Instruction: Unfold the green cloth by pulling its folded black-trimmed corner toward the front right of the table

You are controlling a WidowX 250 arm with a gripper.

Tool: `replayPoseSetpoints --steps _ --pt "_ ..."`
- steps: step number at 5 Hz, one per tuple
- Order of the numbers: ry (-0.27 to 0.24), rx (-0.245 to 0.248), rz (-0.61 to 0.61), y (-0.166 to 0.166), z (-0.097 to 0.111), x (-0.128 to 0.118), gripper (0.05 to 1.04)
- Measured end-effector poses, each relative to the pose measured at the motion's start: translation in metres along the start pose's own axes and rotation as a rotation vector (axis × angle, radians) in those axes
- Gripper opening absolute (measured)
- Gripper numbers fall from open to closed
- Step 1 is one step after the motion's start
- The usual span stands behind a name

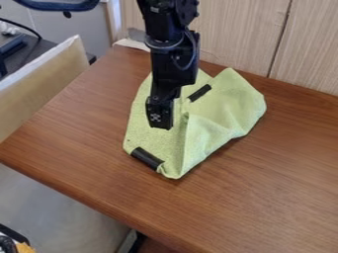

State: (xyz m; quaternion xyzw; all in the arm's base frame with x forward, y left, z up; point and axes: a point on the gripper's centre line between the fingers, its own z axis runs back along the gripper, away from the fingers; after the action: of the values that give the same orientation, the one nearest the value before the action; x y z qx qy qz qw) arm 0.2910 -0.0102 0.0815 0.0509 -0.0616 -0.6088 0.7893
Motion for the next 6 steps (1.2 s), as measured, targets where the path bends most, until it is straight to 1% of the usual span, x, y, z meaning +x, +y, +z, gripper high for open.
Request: replayPoseSetpoints --steps 1,2,3,4,5,6 --pt "0.01 -0.032 0.007 -0.003 -0.008 -0.001 1.0" --pt "0.003 -0.02 0.061 0.02 -0.007 0.006 1.0" --pt "0.009 -0.027 0.149 0.044 -0.009 0.004 1.0" --pt "-0.023 -0.025 0.281 0.071 -0.012 0.008 1.0" --pt "-0.071 -0.045 0.465 0.088 -0.022 0.009 1.0" --pt "-0.052 -0.069 0.54 0.101 -0.04 0.011 1.0"
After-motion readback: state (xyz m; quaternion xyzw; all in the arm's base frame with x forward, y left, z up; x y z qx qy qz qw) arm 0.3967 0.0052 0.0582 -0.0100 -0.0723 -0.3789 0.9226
